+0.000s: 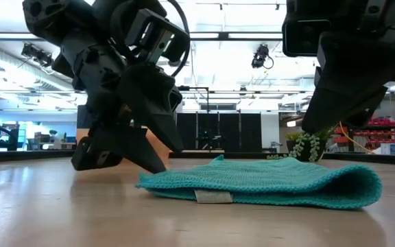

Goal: Fold microfiber towels
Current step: Fold the blue microfiber cloth

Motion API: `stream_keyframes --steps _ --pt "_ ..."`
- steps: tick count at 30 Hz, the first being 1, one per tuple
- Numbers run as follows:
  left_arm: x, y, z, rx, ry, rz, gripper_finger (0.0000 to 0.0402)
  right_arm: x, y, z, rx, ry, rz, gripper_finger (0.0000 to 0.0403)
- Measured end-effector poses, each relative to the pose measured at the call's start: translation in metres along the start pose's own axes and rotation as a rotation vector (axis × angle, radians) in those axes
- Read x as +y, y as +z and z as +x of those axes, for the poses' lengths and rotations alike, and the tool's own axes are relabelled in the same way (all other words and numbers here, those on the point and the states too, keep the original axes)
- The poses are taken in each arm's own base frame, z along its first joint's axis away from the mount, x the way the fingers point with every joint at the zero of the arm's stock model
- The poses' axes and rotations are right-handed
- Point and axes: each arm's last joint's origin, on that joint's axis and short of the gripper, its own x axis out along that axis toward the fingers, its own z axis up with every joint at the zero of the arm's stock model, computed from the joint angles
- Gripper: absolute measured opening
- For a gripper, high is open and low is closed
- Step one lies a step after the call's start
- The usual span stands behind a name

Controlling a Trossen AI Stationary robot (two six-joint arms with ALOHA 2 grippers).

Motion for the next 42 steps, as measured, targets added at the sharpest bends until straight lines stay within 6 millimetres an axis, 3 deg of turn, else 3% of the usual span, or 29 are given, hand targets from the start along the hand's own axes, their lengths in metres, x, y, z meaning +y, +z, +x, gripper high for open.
stream_keyframes --steps 5,13,28,35,42 --pt "0.000 0.002 -0.004 0.035 0.006 -0.011 0.0127 0.000 0.000 0.000 0.013 0.007 -0.003 0.0002" --pt "-0.024 -0.012 -0.003 0.036 -0.035 0.008 0.0127 -0.001 0.000 0.000 0.016 0.003 -0.009 0.0002" --pt "-0.012 -0.030 0.010 -0.028 0.081 -0.019 0.0129 -0.002 0.002 0.001 0.012 0.000 0.004 0.0002" --pt "-0.010 -0.030 0.014 -0.025 0.075 -0.016 0.0137 -0.002 0.002 0.001 0.013 -0.001 0.007 0.0002" --pt "-0.012 -0.016 0.001 -0.049 0.099 0.003 0.0125 -0.002 0.002 0.001 0.014 -0.001 0.006 0.0002"
